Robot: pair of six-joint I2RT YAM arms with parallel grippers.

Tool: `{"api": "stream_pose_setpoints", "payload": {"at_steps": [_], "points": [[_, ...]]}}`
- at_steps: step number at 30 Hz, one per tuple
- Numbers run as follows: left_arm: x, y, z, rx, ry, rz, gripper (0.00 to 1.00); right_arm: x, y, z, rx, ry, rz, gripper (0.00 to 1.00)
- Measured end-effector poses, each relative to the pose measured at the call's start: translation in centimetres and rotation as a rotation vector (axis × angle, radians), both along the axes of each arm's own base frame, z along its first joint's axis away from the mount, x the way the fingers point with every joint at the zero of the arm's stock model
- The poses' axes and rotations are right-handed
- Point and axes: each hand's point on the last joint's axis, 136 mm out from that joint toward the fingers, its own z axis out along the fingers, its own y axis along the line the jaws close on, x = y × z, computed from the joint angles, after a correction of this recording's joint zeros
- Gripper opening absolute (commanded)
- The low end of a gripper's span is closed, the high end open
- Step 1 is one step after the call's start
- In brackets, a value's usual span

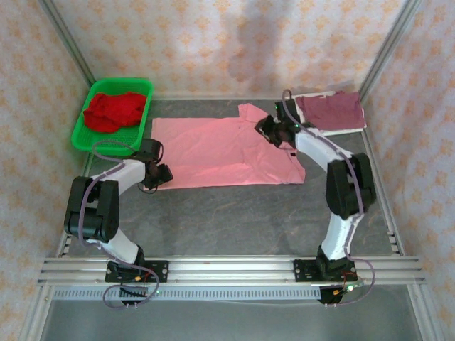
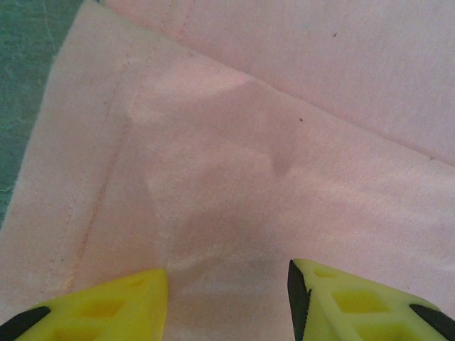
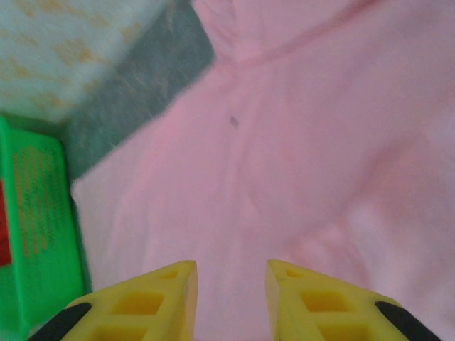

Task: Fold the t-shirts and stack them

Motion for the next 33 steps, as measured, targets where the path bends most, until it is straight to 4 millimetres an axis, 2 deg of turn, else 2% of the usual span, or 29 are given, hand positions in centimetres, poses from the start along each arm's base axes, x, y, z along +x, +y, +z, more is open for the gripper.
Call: {"api": "stream_pose_setpoints", "payload": {"at_steps": [3, 6, 11, 17, 21, 25, 28, 33], "points": [[0.1, 0.0, 0.7, -0.002, -0.022, 0.0, 0.48, -4.3, -1.6, -1.4, -0.061, 0.04, 0.006, 0.23], [0.3, -0.1, 1.3, -0.007, -0.043, -0.002, 0.49, -6.5, -3.2, -3.3, -0.12, 0.081, 0.006, 0.18], [0.4, -0.3, 0.7, -0.017, -0.028, -0.005, 0.48, -7.0, -4.3, -6.4, -0.169, 0.146, 0.001, 0.13], [1.1, -0.6, -0.5, -0.031, 0.0, -0.007, 0.48, -6.3, -4.4, -11.4, -0.221, 0.243, 0.019, 0.1], [1.4, -0.6, -0.5, -0.033, -0.005, -0.007, 0.48, -5.3, -4.7, -11.5, -0.219, 0.219, 0.002, 0.09], [1.4, -0.6, -0.5, -0.034, -0.005, -0.007, 0.48, -5.3, -5.2, -11.8, -0.204, 0.191, -0.016, 0.1], [1.1, -0.7, -0.5, -0.039, -0.012, -0.008, 0.48, -7.0, -5.8, -11.8, -0.187, 0.168, -0.04, 0.1], [-1.1, -1.0, -0.7, -0.073, -0.009, -0.001, 0.48, -11.8, -7.3, -12.0, -0.169, 0.182, -0.085, 0.1]]}}
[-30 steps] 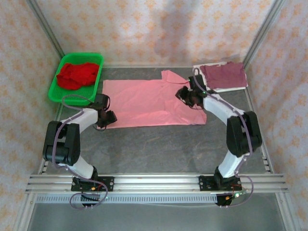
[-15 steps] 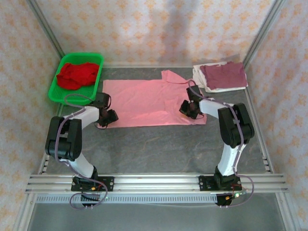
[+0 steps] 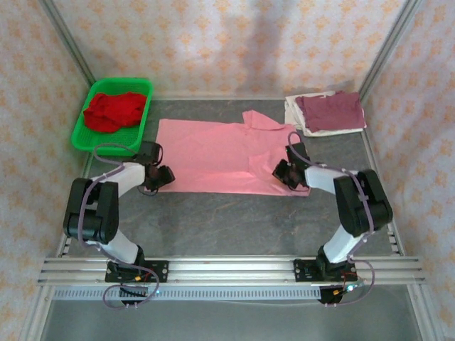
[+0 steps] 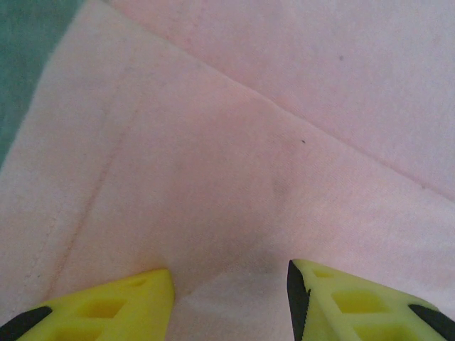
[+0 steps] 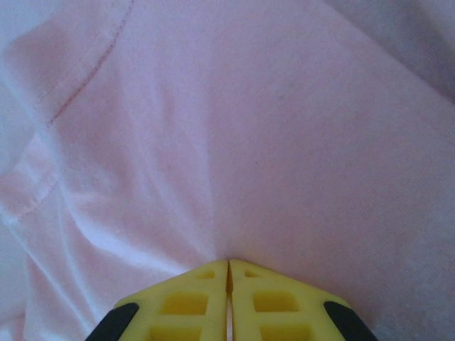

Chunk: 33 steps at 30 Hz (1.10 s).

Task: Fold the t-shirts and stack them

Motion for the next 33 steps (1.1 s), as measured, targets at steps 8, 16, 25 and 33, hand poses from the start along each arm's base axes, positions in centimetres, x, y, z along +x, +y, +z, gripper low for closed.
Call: {"api": "stream_pose_setpoints", "payload": {"at_steps": [8, 16, 25, 33], "points": [[-4.0, -1.2, 0.1, -0.096, -0.012, 0.04, 0.49, -5.1, -2.3, 0.2, -0.048, 0.044, -0.043, 0.13], [-3.6, -1.2, 3.5, -0.095, -0.018, 0.045, 0.51, -2.9, -2.6, 4.4, -0.102, 0.001, -0.017, 0.21], [7.3, -1.2, 15.0, -0.026, -0.295, -0.03, 0.55, 10.4, 1.5, 13.2, -0.198, -0.195, 0.152, 0.25], [10.8, -3.1, 11.7, 0.085, -0.151, -0.156, 0.56, 17.5, 4.4, 7.8, -0.349, -0.062, 0.286, 0.31]]}}
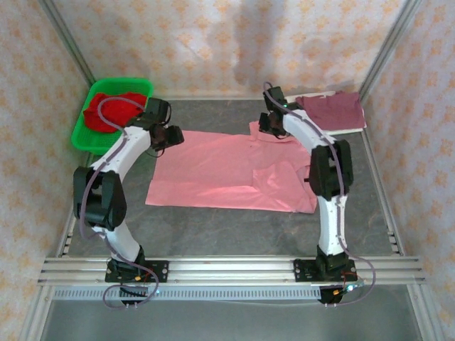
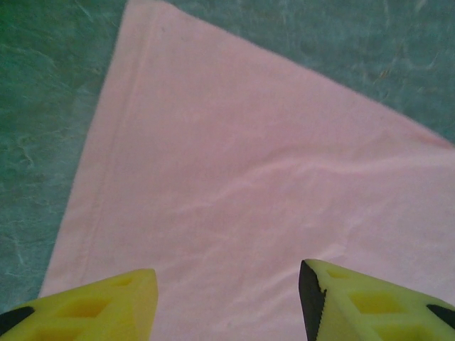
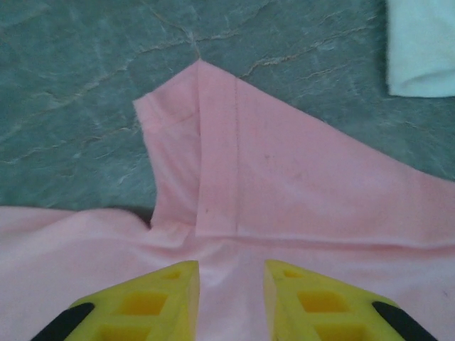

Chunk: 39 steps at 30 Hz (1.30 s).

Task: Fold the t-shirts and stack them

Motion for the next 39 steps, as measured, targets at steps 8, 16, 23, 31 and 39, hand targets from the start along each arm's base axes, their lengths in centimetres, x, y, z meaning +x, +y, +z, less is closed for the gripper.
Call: {"api": "stream_pose_setpoints", "payload": {"at_steps": [8, 16, 23, 31, 39], "points": [[0.1, -0.5, -1.3, 0.054, 0.059, -0.032, 0.59, 1.6, 0.4, -5.1, -0.092, 0.127, 0.035, 0.34], [3.1, -0.3, -2.5, 0.098, 0.078, -0.029, 0.64, 3.0, 1.1, -5.2, -0.104, 0.111, 0.034, 0.37], [6.3, 0.3, -3.9, 0.135, 0.106, -0.016, 0.64, 4.1, 1.3, -6.8, -0.108, 0.114, 0.02, 0.27], [7.7, 3.3, -5.0, 0.155, 0.147, 0.045, 0.64, 4.1, 1.2, -6.5, -0.111, 0.115, 0.005, 0.04], [9.0, 5.0, -4.3, 0.175, 0.145, 0.082, 0.64, 3.9, 0.6, -6.0, -0.14, 0.116, -0.01, 0.0]]}}
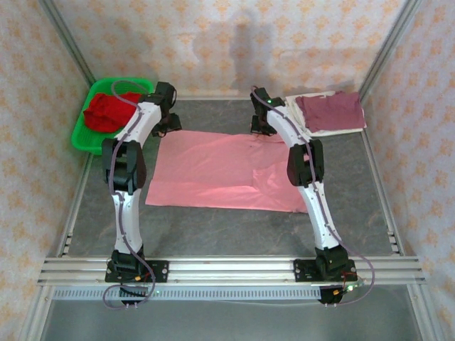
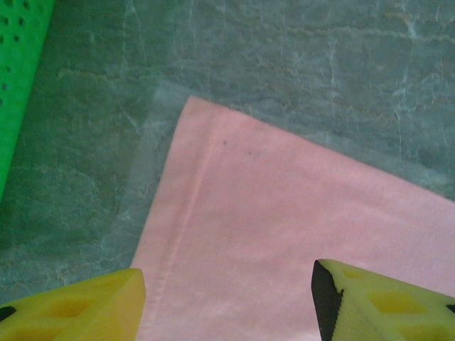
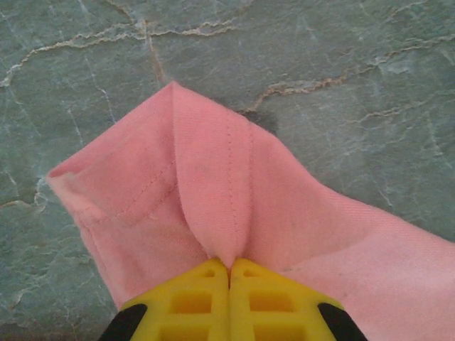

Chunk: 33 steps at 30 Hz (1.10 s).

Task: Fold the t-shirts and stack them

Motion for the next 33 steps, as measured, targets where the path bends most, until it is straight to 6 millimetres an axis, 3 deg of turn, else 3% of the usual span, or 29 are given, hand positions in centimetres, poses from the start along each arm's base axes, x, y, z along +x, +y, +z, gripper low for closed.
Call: {"api": "stream_pose_setpoints", "payload": {"at_steps": [10, 15, 19, 21, 26, 27, 28, 30, 33], "points": [[2.3, 1.2, -2.2, 0.047, 0.045, 0.007, 0.64, -0.3, -0.4, 5.7, 0.003, -0.07, 0.003, 0.0], [3.2, 2.0, -3.0, 0.049, 0.051, 0.016, 0.63, -0.6, -0.6, 7.4, 0.001, -0.086, 0.009, 0.0], [3.2, 3.2, -3.7, 0.048, 0.069, 0.036, 0.63, -0.8, -1.0, 8.7, -0.021, -0.102, 0.014, 0.18], [3.0, 3.7, -4.2, 0.047, 0.082, 0.046, 0.63, -0.8, -1.1, 9.3, -0.028, -0.11, 0.021, 0.2], [2.7, 3.8, -4.6, 0.045, 0.1, 0.041, 0.63, -0.9, -1.1, 9.5, -0.03, -0.112, 0.034, 0.0], [2.7, 3.8, -4.6, 0.045, 0.1, 0.04, 0.63, -0.9, -1.1, 9.5, -0.027, -0.113, 0.03, 0.0], [2.7, 3.8, -4.6, 0.046, 0.1, 0.038, 0.63, -0.9, -1.0, 9.5, -0.026, -0.112, 0.035, 0.01], [2.7, 3.8, -4.6, 0.046, 0.101, 0.032, 0.63, -0.9, -1.0, 9.5, -0.027, -0.111, 0.041, 0.18], [2.7, 3.5, -4.7, 0.034, 0.102, 0.019, 0.63, -1.0, -0.9, 9.1, -0.021, -0.103, 0.046, 0.27]]}}
